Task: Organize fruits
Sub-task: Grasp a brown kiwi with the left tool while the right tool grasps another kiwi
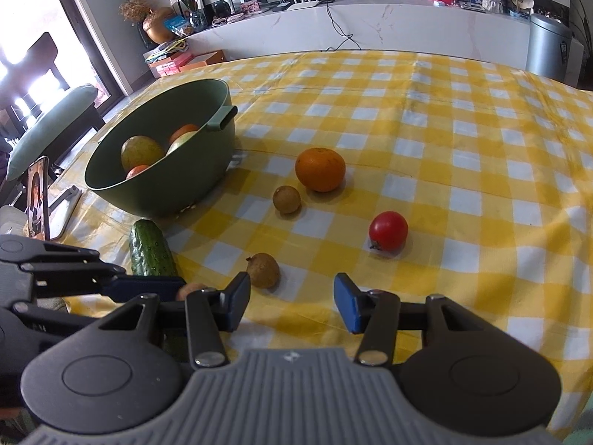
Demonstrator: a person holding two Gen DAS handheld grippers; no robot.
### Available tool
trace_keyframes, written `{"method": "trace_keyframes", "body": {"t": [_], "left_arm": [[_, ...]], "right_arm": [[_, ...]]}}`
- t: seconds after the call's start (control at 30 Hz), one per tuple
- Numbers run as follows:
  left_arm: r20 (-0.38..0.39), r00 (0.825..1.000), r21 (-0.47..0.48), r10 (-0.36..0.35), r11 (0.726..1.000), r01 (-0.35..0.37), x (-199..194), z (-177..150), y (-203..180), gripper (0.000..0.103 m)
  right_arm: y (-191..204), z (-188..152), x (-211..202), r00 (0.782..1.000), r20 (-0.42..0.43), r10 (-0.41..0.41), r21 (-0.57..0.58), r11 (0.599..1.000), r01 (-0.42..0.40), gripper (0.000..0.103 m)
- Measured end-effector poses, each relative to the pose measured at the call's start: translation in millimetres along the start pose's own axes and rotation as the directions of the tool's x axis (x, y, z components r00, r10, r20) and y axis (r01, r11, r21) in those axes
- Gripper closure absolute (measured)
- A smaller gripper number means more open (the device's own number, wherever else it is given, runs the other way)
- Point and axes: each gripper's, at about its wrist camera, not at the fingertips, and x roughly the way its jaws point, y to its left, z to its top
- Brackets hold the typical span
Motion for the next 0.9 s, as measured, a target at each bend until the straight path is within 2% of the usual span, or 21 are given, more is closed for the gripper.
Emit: {"method": "trace_keyframes", "body": {"t": [0.3,0.53,0.9], "left_arm": [[0.077,0.997,-0.034,0.03,0.999,-0.028,-25.7,7.0,17.5,0.072],[0.123,0.992,-0.08,0.028,0.997,-0.018,-39.5,9.7,34.6,0.072],[0.161,0.987,-0.132,0.029,0.991,-0.008,-47.9,9.5,56.7,0.072]], "right_arm": [[17.4,1.1,9.6,1.0,0.013,0.015,-0.083,0.996,-0.014,0.054],[31.4,0.8,20.6,1.0,0.003,0.006,-0.151,0.988,-0.005,0.057],[38.9,5.4,41.1,0.999,-0.024,-0.033,-0.178,0.984,0.028,0.076]]}}
